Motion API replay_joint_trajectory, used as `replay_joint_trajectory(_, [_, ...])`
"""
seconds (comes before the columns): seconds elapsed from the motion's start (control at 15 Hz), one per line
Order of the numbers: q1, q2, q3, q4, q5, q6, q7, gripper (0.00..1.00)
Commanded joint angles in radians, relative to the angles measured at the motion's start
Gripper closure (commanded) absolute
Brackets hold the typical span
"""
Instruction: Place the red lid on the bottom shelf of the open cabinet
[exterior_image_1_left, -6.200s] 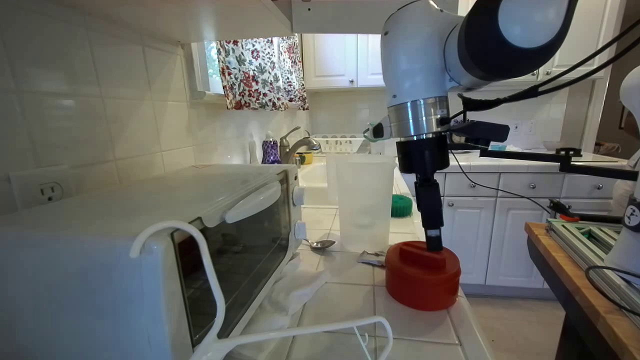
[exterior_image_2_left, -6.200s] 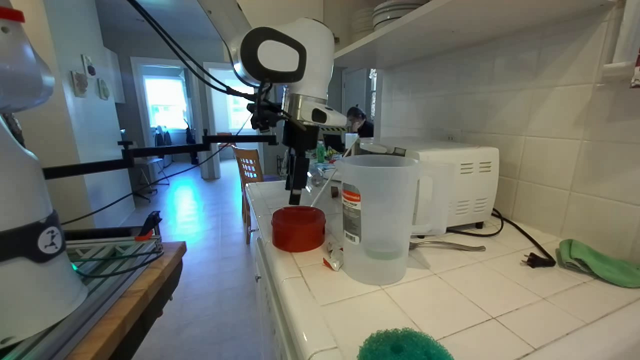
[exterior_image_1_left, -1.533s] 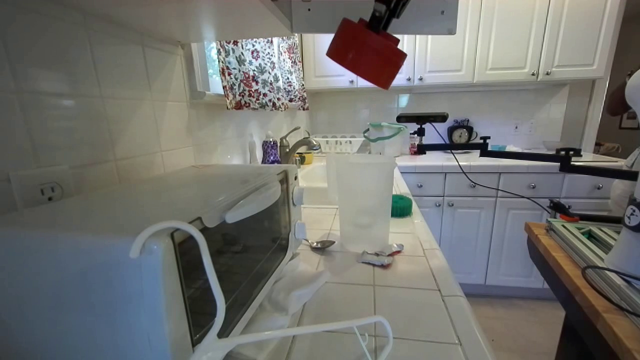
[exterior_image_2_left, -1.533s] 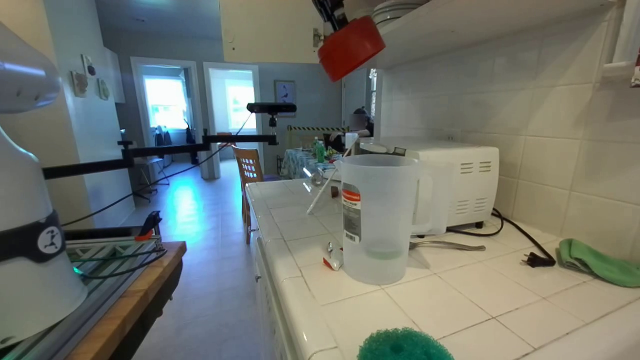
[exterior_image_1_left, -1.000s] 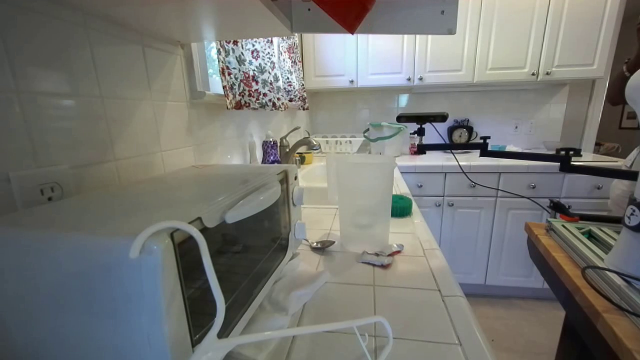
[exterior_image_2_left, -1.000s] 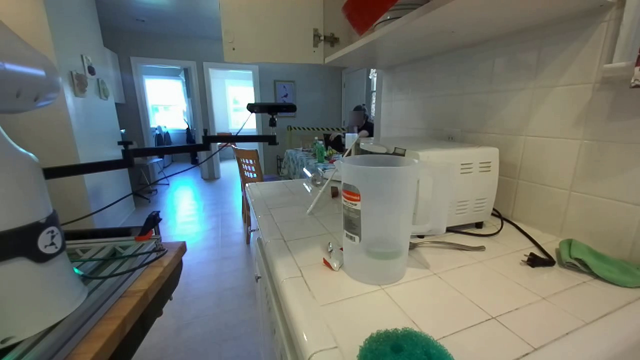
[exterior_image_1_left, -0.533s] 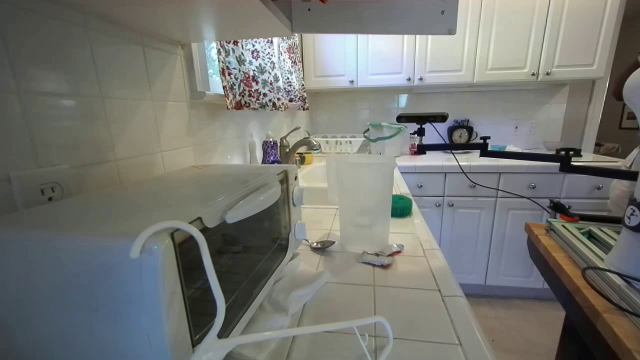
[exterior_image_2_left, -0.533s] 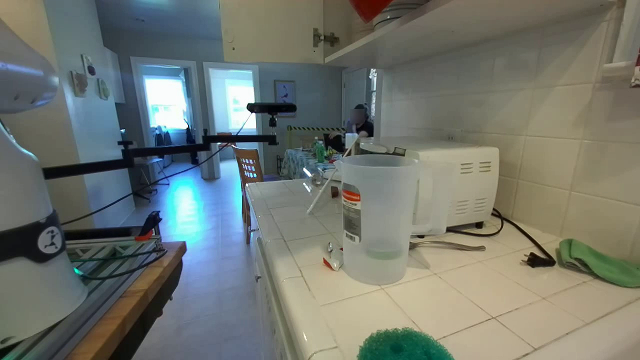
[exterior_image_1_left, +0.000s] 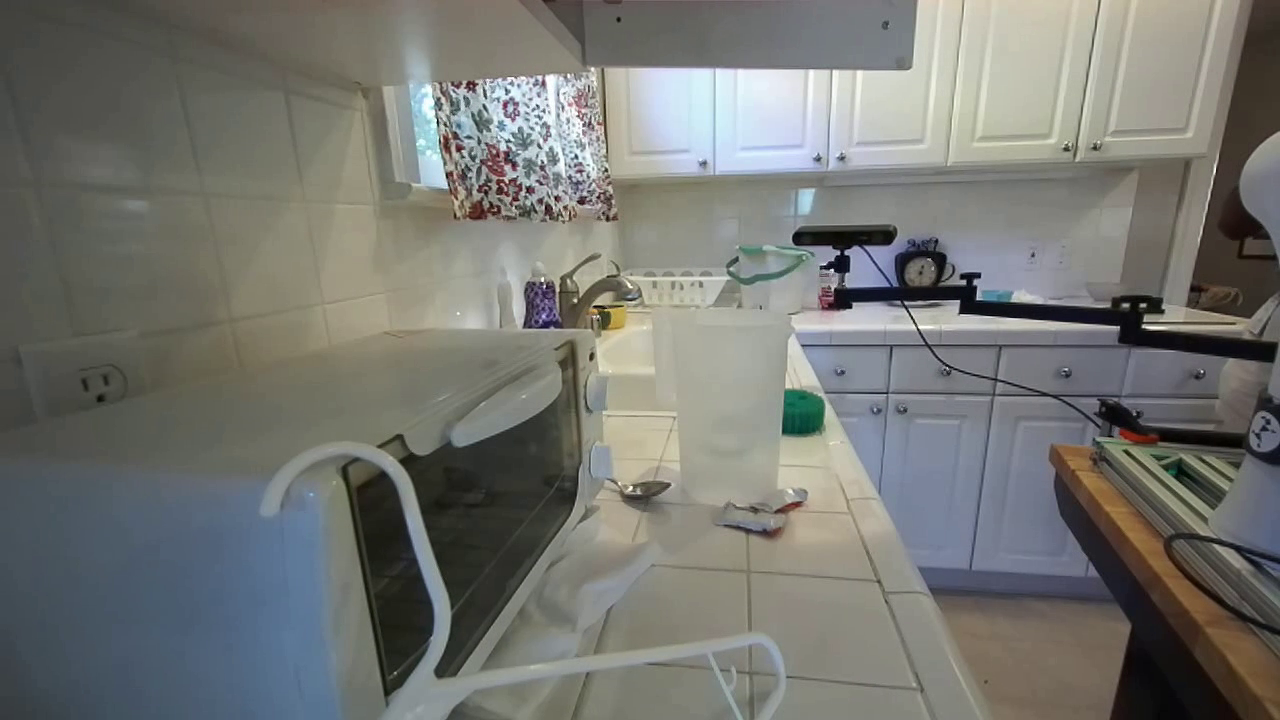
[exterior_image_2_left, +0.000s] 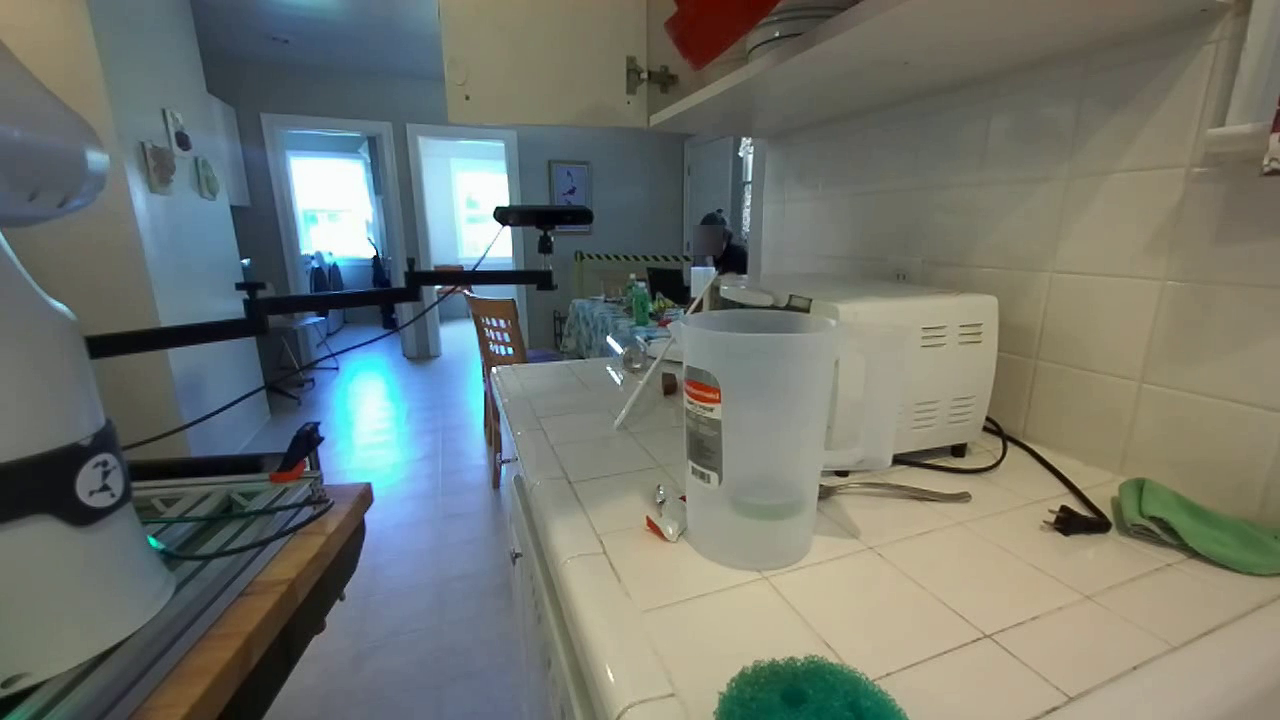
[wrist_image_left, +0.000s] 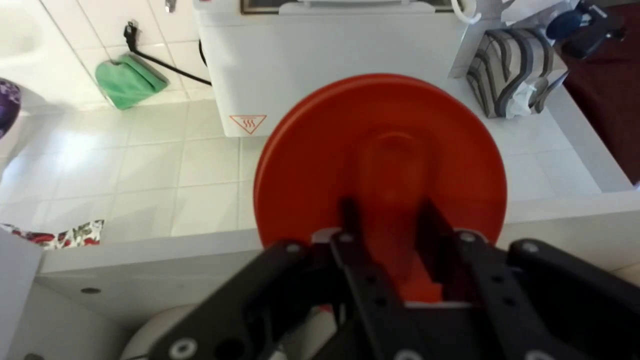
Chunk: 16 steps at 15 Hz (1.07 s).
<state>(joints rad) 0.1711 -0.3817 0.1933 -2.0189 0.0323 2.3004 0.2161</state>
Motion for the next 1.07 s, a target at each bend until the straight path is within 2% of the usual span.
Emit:
replay_joint_trajectory(0.0, [0.002, -0.069, 0.006, -0.122, 0.01, -0.022, -0.026, 0.92])
replay_joint_trajectory(0.07, [0.0, -0.089, 0.006, -0.157, 0.017, -0.048, -0.013, 0.92])
replay_joint_trajectory(0.13, [-0.007, -0.036, 0.017, -0.087, 0.004, -0.047, -0.003, 0.92])
replay_joint_trajectory(0.2, [-0.007, -0.043, 0.018, -0.109, 0.003, -0.046, -0.003, 0.68])
replay_joint_trajectory(0.67, [-0.008, -0.04, 0.018, -0.096, 0.003, -0.044, -0.003, 0.68])
replay_joint_trajectory(0.73, [-0.008, -0.04, 0.018, -0.096, 0.003, -0.044, -0.003, 0.92])
replay_joint_trajectory(1.0, [-0.016, -0.045, 0.027, -0.047, -0.035, -0.03, -0.013, 0.92])
